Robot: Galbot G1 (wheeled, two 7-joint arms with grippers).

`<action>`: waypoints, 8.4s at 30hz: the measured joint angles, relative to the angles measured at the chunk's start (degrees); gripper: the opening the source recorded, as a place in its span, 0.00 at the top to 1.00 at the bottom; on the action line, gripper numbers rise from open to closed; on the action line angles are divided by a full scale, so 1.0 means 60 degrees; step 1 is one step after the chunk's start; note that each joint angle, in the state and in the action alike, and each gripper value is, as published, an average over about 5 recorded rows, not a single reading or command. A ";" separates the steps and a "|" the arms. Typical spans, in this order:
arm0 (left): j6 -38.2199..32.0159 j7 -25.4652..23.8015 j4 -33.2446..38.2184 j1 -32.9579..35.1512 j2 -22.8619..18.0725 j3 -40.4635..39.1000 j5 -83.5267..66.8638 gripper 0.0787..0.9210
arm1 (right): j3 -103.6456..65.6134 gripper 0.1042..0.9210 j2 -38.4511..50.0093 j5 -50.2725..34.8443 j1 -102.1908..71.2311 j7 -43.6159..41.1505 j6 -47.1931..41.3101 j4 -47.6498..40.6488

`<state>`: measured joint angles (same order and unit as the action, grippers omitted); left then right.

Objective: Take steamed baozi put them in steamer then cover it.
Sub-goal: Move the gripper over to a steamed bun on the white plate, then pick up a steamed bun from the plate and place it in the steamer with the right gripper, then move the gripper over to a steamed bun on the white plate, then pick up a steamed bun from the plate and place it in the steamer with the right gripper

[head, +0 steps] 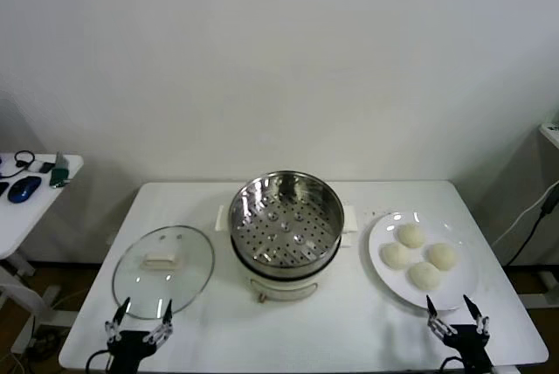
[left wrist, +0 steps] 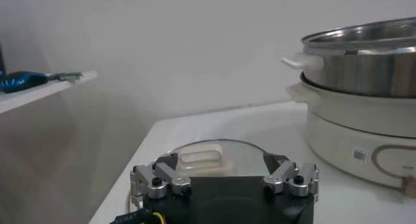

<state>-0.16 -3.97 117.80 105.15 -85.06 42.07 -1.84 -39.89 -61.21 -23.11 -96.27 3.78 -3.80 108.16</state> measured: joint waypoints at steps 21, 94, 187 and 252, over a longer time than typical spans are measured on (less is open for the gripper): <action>-0.0134 -0.0042 0.0001 -0.0049 0.0098 -0.0099 0.0007 0.12 | 0.4720 0.12 0.5704 0.1610 0.7266 -0.5091 -0.1723 -0.2927; -0.0831 0.0075 -0.0492 0.0128 -0.0148 -0.0073 0.0564 0.12 | 1.6321 0.32 0.1593 0.3616 1.7489 -1.0998 0.0873 -1.1308; -0.0886 0.0132 -0.0246 -0.0128 -0.0069 -0.0173 0.0824 0.12 | 2.4956 0.12 0.2753 -0.1373 2.5115 -0.9404 0.0083 -0.4598; -0.1031 0.0196 -0.0260 0.0074 -0.0065 -0.0191 0.0896 0.12 | 2.2824 0.39 0.1548 -0.3527 2.5906 -0.9082 -0.2189 -0.4416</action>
<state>-6.35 -2.79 116.23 105.60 -85.45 40.92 3.54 97.05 -51.92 -44.27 59.16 -50.71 -16.93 81.67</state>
